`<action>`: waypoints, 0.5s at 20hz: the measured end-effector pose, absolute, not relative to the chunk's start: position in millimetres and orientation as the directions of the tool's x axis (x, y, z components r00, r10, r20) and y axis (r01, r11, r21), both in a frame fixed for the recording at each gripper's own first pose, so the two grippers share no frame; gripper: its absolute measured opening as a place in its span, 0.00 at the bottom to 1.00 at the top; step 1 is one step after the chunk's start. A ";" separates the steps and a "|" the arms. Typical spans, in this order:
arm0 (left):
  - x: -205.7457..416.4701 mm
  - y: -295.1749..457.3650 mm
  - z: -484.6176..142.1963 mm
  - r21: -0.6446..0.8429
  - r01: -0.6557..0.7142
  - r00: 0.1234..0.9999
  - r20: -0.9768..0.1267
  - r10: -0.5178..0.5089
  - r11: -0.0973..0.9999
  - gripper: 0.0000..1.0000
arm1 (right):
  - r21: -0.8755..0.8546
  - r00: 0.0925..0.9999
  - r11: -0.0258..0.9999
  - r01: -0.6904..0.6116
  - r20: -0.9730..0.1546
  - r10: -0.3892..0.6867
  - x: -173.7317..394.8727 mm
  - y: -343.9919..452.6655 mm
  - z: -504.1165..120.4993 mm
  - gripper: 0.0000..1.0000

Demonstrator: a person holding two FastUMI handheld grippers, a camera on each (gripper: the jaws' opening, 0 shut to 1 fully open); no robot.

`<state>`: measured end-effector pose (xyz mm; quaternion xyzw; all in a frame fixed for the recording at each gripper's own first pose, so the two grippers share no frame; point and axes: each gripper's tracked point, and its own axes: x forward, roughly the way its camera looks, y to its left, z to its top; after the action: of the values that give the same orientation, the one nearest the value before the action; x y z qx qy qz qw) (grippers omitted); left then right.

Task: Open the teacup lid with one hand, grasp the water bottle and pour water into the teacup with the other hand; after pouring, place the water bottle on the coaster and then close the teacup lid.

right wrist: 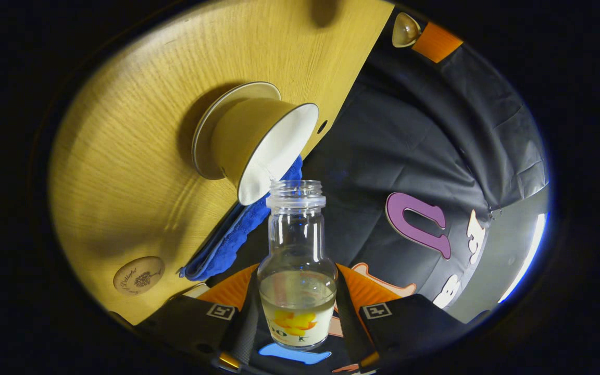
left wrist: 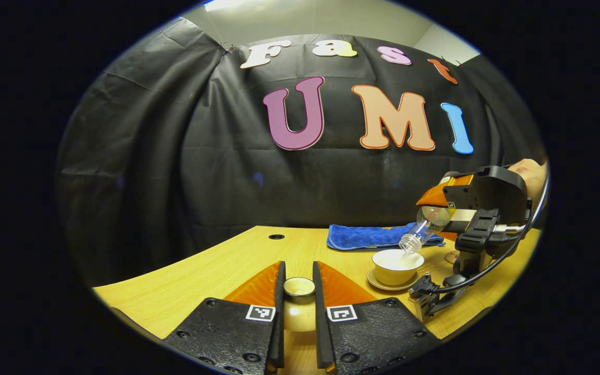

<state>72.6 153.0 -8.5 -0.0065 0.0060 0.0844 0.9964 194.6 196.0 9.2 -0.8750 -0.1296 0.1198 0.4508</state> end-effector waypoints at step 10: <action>72.4 155.0 -8.7 -0.009 -0.176 0.984 -0.011 0.176 0.984 0.22 | -0.875 0.941 -0.483 0.023 -0.144 0.305 193.7 190.4 0.0 0.71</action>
<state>72.4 155.0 -8.7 -0.0051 0.0051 0.0885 0.9961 193.7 190.4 0.0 -0.8495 -0.0964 0.1413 0.4990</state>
